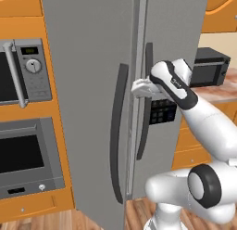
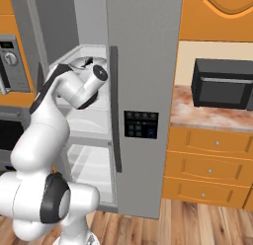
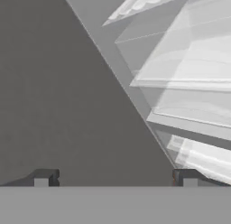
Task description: Retrieve the fish from the fridge and place it on the saucepan with marinade on the stove.
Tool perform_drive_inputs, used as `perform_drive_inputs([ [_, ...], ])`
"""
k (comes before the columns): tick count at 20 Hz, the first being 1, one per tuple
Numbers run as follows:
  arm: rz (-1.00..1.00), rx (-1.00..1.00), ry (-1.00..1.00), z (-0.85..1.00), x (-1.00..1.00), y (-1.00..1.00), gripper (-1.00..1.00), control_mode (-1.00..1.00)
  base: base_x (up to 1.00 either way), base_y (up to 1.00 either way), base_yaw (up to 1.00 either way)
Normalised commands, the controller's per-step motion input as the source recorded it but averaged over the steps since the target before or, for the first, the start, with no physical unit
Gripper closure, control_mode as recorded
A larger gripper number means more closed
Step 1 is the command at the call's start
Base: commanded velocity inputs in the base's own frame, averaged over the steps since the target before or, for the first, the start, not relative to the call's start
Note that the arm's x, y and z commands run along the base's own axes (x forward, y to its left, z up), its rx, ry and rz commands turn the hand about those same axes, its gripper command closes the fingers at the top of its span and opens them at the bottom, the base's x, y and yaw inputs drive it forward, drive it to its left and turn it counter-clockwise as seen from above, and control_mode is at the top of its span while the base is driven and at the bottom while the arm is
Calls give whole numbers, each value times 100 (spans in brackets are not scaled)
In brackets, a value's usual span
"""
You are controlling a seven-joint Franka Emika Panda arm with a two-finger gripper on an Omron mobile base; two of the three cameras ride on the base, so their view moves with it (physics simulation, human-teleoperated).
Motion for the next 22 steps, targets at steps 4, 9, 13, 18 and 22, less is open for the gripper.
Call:
perform_drive_inputs([
  [4, 13, 0, 0, 0, -20, 100, -100, -100, 0, 0, 0],
  [9, 12, 0, 0, 0, -22, 100, -100, -100, 0, 0, 0],
  [13, 10, 0, 0, 0, -23, 100, -100, -100, 0, 0, 0],
  [18, 4, 1, 2, -11, -8, 100, -100, -100, 0, 0, 0],
  [22, -2, 3, 4, -20, 5, 62, -100, -100, 0, 0, 0],
])
